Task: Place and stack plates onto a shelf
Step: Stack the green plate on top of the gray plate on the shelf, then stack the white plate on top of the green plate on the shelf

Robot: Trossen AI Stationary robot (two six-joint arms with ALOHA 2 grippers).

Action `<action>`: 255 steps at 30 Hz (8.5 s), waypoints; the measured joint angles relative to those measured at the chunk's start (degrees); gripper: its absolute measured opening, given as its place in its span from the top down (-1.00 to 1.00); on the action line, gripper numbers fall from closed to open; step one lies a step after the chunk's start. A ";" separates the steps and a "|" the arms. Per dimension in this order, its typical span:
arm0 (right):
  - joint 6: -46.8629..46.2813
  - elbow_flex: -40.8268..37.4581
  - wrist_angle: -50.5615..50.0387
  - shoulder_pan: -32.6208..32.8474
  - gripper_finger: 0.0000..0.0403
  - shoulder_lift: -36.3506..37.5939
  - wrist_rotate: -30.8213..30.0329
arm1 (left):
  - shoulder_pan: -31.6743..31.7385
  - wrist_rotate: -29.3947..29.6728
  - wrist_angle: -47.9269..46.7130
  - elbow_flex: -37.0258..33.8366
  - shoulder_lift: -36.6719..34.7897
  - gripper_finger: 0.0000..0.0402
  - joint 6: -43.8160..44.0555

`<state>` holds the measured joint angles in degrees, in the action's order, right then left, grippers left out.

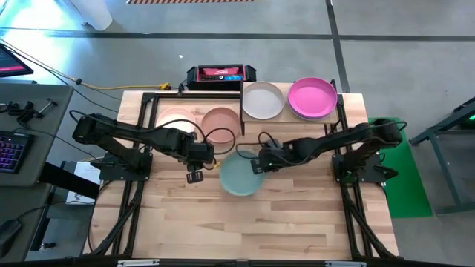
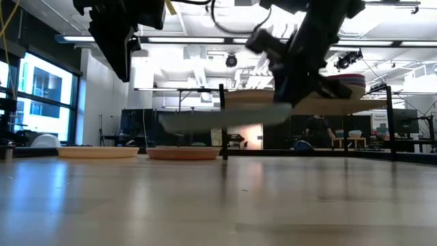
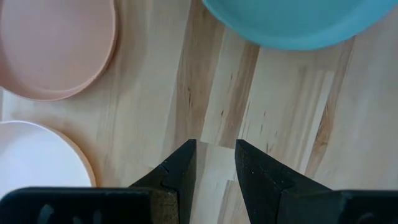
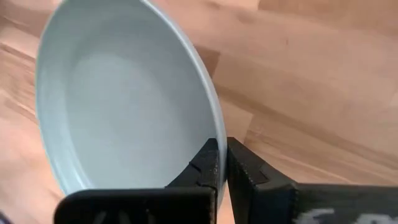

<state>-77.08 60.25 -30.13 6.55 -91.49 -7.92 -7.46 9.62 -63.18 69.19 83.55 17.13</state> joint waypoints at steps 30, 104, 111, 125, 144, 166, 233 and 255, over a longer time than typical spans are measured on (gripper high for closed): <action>26.98 0.00 2.96 -21.11 1.00 29.67 -19.18 | 16.49 4.55 7.93 0.00 0.00 0.49 -8.39; 54.15 37.09 -32.65 -51.78 1.00 -4.56 11.27 | 21.40 4.62 10.82 0.00 0.00 0.49 -4.79; 53.60 34.53 -30.01 -51.49 1.00 -4.56 11.27 | 21.44 4.66 10.82 0.00 0.00 0.49 -4.79; 52.51 34.49 -28.97 -51.45 0.99 -4.56 11.47 | 21.46 4.66 10.82 0.00 0.00 0.49 -4.77; 53.14 34.49 -25.77 -50.75 0.68 -4.56 11.49 | 21.49 4.66 10.82 0.00 0.00 0.49 -4.79; 49.78 34.49 -31.86 -37.14 0.68 -4.57 10.57 | 24.32 4.47 10.80 -0.02 0.00 0.49 -5.37; 57.35 34.51 -33.77 -32.04 0.71 -0.65 2.62 | 32.22 1.01 -0.93 -0.04 7.92 0.50 2.72; 61.12 34.51 -33.77 -32.04 0.71 -0.65 2.71 | 32.16 0.92 -0.68 -9.60 14.21 0.50 7.53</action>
<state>-15.96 94.76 -63.90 -25.50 -92.14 -5.21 24.69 10.55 -63.86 59.59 97.76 24.66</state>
